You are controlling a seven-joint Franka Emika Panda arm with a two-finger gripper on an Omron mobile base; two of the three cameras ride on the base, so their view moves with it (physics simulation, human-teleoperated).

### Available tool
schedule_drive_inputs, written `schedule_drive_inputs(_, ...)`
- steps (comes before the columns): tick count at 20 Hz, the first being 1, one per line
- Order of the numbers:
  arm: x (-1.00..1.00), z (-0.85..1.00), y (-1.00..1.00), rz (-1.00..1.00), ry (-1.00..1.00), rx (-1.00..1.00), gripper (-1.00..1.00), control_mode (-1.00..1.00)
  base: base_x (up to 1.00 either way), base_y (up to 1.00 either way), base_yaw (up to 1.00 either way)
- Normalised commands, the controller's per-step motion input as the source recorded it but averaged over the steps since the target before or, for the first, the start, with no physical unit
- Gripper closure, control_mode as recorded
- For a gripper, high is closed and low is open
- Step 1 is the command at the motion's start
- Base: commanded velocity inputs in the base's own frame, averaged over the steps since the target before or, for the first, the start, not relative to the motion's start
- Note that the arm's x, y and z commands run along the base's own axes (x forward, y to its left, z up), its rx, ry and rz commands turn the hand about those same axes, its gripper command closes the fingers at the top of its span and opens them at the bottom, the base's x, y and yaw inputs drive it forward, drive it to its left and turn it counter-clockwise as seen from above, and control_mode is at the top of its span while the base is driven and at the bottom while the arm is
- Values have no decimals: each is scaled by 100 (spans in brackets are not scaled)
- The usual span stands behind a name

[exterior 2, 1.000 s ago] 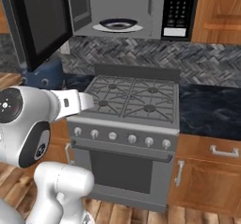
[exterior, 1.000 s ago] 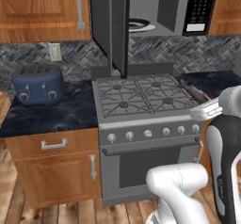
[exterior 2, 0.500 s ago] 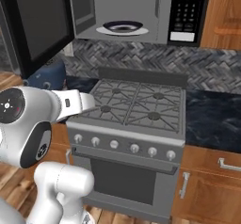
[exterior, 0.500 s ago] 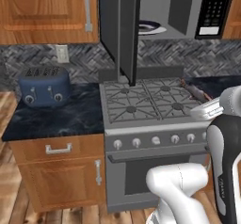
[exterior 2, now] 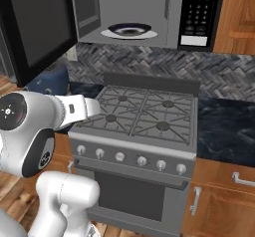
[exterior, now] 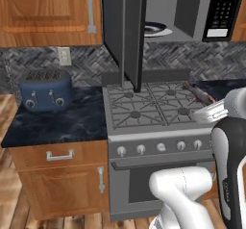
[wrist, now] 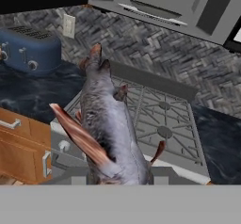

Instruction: Transport the fish from the fridge to the microwave and turn on the microwave.

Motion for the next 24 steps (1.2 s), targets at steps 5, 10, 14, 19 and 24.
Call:
schedule_drive_inputs(5, 0, 0, 0, 0, 0, 0, 100, 100, 10, -11, -1)
schedule_drive_inputs(10, 0, 0, 0, 0, 0, 0, 100, 100, 24, -11, -3)
schedule_drive_inputs(14, 0, 0, 0, 0, 0, 0, 100, 100, 38, -13, -4)
schedule_drive_inputs(19, 0, 0, 0, 0, 0, 0, 100, 100, 46, -15, -2)
schedule_drive_inputs(24, 0, 0, 0, 0, 0, 0, 100, 100, 47, -17, 0)
